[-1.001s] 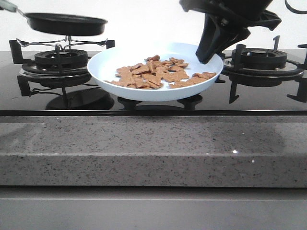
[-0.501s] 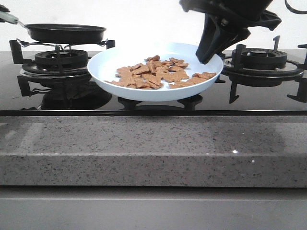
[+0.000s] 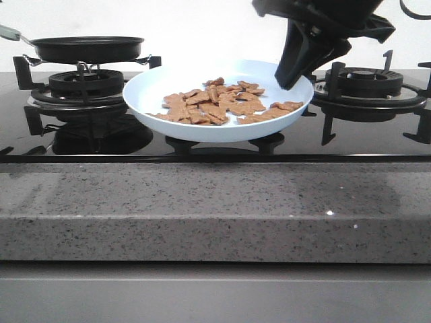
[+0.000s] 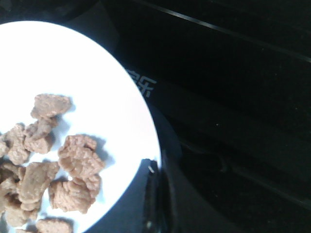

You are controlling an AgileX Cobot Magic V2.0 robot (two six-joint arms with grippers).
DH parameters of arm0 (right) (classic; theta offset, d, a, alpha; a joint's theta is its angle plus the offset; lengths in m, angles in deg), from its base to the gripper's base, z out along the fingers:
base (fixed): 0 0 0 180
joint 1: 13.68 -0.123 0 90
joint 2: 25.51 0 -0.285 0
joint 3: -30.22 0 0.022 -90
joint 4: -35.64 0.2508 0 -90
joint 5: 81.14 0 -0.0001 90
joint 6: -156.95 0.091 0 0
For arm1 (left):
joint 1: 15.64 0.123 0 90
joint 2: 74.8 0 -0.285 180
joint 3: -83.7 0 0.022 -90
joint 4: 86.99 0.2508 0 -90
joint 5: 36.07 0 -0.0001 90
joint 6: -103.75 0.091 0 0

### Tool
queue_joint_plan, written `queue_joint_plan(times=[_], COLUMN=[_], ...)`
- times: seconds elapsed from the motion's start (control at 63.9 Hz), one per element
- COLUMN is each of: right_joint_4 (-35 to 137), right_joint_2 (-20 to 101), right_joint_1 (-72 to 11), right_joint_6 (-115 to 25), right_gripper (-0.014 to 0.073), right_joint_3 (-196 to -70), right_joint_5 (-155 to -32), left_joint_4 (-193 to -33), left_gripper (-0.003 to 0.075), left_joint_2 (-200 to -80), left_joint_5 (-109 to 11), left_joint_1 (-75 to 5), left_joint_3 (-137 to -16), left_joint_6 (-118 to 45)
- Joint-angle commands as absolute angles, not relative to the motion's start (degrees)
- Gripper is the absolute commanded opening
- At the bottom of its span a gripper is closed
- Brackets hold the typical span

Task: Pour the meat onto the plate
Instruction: 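Return the empty pan to its burner with the left gripper and release it, then lower the plate of meat back between the burners with the right gripper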

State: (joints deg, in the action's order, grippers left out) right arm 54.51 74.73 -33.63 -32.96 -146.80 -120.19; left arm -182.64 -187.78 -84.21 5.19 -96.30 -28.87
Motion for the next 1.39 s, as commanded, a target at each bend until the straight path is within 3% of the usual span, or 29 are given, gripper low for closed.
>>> queue_joint_plan(times=[0.0, 0.235, 0.454, 0.782, 1.064, 1.377], right_joint_4=[54.67, 54.67, 54.67, 54.67, 54.67, 54.67], right_joint_2=[72.6, 72.6, 72.6, 72.6, 72.6, 72.6], right_joint_1=[-33.66, -33.66, -33.66, -33.66, -33.66, -33.66], right_joint_6=[-33.65, -33.65, -33.65, -33.65, -33.65, -33.65], right_gripper=[-0.0068, -0.0068, -0.0068, -0.0068, -0.0068, -0.0068], right_joint_3=[-148.2, -148.2, -148.2, -148.2, -148.2, -148.2], right_joint_5=[-118.32, -118.32, -118.38, -118.38, -118.38, -118.38], left_joint_4=[-181.89, -162.54, -137.54, -115.48, -85.21, -73.33], left_gripper=[0.0497, 0.0494, 0.0494, 0.0494, 0.0492, 0.0492], left_joint_2=[-182.44, -173.01, -161.11, -146.71, -132.17, -120.44], left_joint_5=[-87.27, -85.87, -80.86, -79.58, -80.74, -87.53], left_joint_1=[6.26, 6.69, 5.15, -12.19, -29.88, -33.8], left_joint_3=[-98.42, -100.34, -100.24, -95.93, -78.53, -65.92], left_joint_6=[-28.3, -29.51, -41.31, -51.99, -75.73, -83.88])
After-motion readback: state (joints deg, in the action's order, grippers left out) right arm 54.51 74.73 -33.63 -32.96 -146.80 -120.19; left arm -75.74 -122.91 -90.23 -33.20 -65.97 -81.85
